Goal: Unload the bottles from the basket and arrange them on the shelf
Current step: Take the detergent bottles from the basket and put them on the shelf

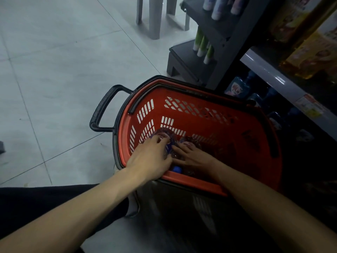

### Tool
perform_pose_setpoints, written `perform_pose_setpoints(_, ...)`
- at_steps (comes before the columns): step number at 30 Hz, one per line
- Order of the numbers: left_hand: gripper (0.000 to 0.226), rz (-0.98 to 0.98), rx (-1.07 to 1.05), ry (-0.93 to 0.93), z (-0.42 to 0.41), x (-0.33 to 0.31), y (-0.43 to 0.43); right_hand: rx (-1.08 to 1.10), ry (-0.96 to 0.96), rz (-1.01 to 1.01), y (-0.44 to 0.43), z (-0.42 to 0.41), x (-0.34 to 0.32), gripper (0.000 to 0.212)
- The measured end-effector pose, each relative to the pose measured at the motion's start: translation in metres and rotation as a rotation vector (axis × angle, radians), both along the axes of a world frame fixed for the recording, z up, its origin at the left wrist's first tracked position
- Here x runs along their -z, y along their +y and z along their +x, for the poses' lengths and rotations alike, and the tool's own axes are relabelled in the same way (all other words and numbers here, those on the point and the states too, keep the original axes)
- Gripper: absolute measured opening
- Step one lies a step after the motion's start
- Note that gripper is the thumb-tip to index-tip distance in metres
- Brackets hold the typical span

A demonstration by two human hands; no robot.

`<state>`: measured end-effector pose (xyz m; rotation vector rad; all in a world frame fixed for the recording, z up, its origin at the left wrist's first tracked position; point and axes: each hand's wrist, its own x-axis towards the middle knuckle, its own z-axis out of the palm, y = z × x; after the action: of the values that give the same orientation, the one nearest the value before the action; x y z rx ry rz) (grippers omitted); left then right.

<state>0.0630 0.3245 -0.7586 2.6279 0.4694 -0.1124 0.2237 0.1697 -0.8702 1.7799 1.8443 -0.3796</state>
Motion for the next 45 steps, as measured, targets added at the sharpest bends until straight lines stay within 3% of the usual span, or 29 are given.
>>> perform_pose_setpoints(3,0.056,0.005,0.005,0.004,0.001,0.002,0.001,-0.006,0.004,-0.009,0.001,0.002,-0.002,0.102)
perform_pose_setpoints(7,0.057,0.011,-0.002,0.019,0.002,0.005,0.001,0.072,0.083,-0.034,-0.003,0.0,-0.002,0.094)
perform_pose_setpoints(12,0.057,0.016,-0.006,0.022,0.001,0.003,0.001,0.185,0.266,0.174,-0.003,0.006,-0.004,0.087)
perform_pose_setpoints(14,0.056,0.018,-0.006,0.016,0.0,0.002,0.001,0.4,0.377,0.341,-0.004,0.011,-0.008,0.088)
perform_pose_setpoints(17,0.057,0.027,-0.001,0.003,-0.001,0.001,0.001,0.967,0.599,0.53,-0.008,0.018,-0.021,0.108)
perform_pose_setpoints(20,0.056,0.048,0.0,-0.002,-0.001,0.001,0.001,1.414,0.778,0.728,-0.017,0.018,-0.032,0.103)
perform_pose_setpoints(24,0.058,0.064,0.023,0.008,0.001,0.0,0.0,1.648,0.849,0.783,-0.028,0.018,-0.039,0.099)
perform_pose_setpoints(28,0.06,0.1,0.03,0.056,0.003,-0.005,0.0,1.66,0.866,0.827,-0.04,0.025,-0.065,0.104)
perform_pose_setpoints(35,0.07,0.05,0.038,0.046,0.016,-0.023,0.0,1.486,0.926,0.98,-0.059,0.021,-0.167,0.104)
perform_pose_setpoints(40,0.066,-0.356,-0.034,-0.15,0.043,-0.067,-0.016,1.33,0.962,1.023,-0.078,0.009,-0.246,0.101)
perform_pose_setpoints(45,0.051,-0.759,0.006,-0.245,0.058,-0.118,-0.041,1.255,1.189,1.132,-0.105,-0.005,-0.302,0.108)
